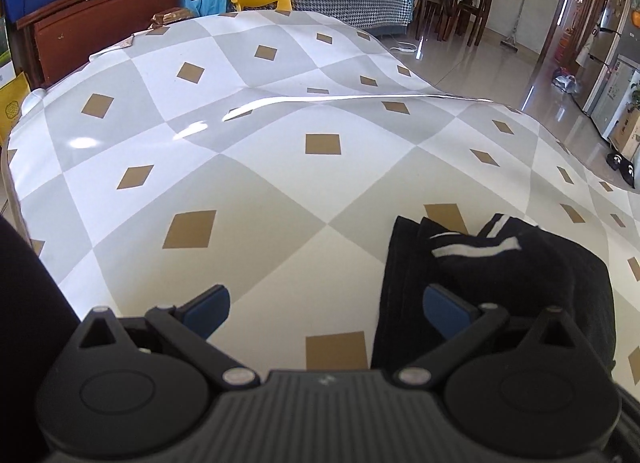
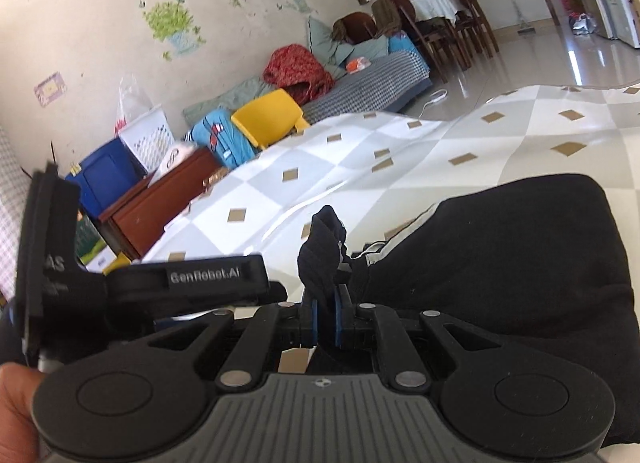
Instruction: Fold clothes
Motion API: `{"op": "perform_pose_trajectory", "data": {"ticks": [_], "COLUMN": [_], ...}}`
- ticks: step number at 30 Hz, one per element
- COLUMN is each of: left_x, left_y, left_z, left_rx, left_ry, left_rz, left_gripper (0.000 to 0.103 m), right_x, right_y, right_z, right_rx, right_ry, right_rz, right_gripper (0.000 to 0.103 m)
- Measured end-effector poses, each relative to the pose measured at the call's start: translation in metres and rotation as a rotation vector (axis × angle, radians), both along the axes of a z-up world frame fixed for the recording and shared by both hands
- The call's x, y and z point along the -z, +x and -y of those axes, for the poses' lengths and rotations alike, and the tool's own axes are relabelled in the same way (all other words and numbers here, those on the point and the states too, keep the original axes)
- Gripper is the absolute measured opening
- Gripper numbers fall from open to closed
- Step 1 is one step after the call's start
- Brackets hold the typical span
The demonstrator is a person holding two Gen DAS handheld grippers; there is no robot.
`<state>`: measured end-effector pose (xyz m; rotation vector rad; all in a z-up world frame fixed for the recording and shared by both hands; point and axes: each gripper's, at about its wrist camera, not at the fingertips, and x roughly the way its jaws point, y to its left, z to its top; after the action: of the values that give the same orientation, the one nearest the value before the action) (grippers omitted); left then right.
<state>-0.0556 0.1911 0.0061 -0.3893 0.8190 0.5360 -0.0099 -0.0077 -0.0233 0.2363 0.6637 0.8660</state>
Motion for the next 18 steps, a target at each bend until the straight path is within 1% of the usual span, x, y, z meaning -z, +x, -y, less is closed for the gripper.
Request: {"op": "perform_pose_trajectory", "data": {"ticks": [4, 9, 13, 15, 17, 18], "left_x": [-0.001, -0.004, -0.006, -0.006, -0.007, -0.007], "left_y": [-0.002, -0.006, -0.007, -0.007, -0.008, -0.008], "left_z": [-0.003, -0.005, -0.005, -0.005, -0.004, -0.004], "left_rx": [-0.007, -0.015, -0.016, -0.015, -0.013, -0.01], "left_ry": [0.01, -0.007, -0.015, -0.015, -0.016, -0.014], "left_rz": [0.008, 0.032, 0.047, 0.049, 0.051, 0.05], "left_gripper": [0.103, 0.103, 0.103, 0.103, 0.103, 0.103], "right_x": [0.014, 0.009, 0.012, 0.019, 0.024, 0.026], "right_y": [-0.004, -0.006, -0.013, -0.015, -0.016, -0.017], "right_z": [-0.006, -0.006, -0.013, -0.015, -0.019, -0.021], "right_rx": [-0.008, -0.021, -0.06, -0.093, -0.137, -0.155], "right_ry": [-0.043, -0.045, -0.1, -0.114, -0.14, -0.155], "right_rz": [0.01, 0.038, 0.078, 0.052, 0.023, 0.014], "right_gripper": [0.009, 0.009, 0.013, 0.02, 0.033, 0.035]}}
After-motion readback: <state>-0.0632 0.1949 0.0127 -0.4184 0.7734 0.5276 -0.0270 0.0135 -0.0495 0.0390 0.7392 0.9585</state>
